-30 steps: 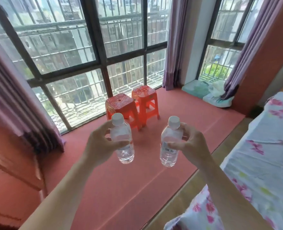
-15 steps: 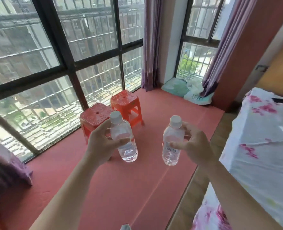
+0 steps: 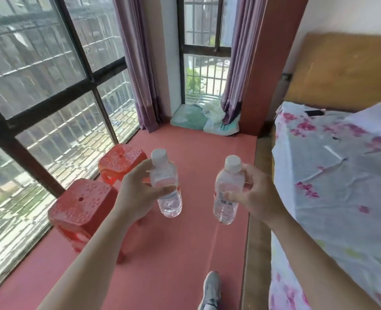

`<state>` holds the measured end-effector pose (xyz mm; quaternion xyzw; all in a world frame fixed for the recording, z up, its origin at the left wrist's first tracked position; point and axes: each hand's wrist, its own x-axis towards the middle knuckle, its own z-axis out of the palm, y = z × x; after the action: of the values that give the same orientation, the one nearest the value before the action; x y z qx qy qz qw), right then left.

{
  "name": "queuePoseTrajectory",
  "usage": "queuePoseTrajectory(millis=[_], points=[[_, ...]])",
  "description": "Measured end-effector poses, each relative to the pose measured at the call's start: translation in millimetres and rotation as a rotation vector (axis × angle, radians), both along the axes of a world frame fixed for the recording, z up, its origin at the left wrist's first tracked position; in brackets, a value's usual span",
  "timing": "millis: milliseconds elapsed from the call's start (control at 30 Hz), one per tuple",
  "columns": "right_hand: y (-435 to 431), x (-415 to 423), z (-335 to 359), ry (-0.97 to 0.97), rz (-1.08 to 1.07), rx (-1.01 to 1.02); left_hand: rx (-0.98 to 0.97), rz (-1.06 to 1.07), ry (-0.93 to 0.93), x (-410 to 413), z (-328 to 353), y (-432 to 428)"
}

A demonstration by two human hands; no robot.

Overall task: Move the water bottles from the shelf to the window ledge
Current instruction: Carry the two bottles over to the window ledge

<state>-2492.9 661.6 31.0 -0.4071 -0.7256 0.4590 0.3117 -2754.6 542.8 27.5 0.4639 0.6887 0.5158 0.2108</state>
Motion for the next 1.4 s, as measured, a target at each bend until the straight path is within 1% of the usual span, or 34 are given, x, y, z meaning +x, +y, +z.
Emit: queuePoseTrajectory(millis=[133, 233, 333, 467, 733, 933, 1100, 1267, 1400], points=[[57, -25, -9, 0.003, -0.032, -0.012, -0.015, -0.033, 0.023, -25, -6, 61], [109, -50, -13, 0.025, -0.047, -0.021, -0.034, -0.018, 0.026, -50, -6, 111], [166, -79, -11, 0.029, -0.029, -0.029, -0.065, -0.002, 0.031, -75, 0, 163], [238, -117, -3, 0.026, 0.017, -0.005, -0.059, 0.044, 0.029, -104, 7, 225], [342, -193, 4, 0.006, 0.060, -0.021, -0.096, 0.065, 0.012, -177, -1, 327], [429, -261, -10, -0.039, 0.021, -0.009, -0.061, 0.008, 0.042, -249, -7, 425], [507, -319, -7, -0.006, -0.063, 0.014, -0.026, -0.082, 0.050, -312, -10, 523], [573, -355, 1, 0.028, -0.128, -0.004, -0.053, -0.178, 0.060, -353, -3, 614], [634, -378, -7, 0.038, -0.156, -0.032, -0.070, -0.218, 0.035, -377, -7, 684]])
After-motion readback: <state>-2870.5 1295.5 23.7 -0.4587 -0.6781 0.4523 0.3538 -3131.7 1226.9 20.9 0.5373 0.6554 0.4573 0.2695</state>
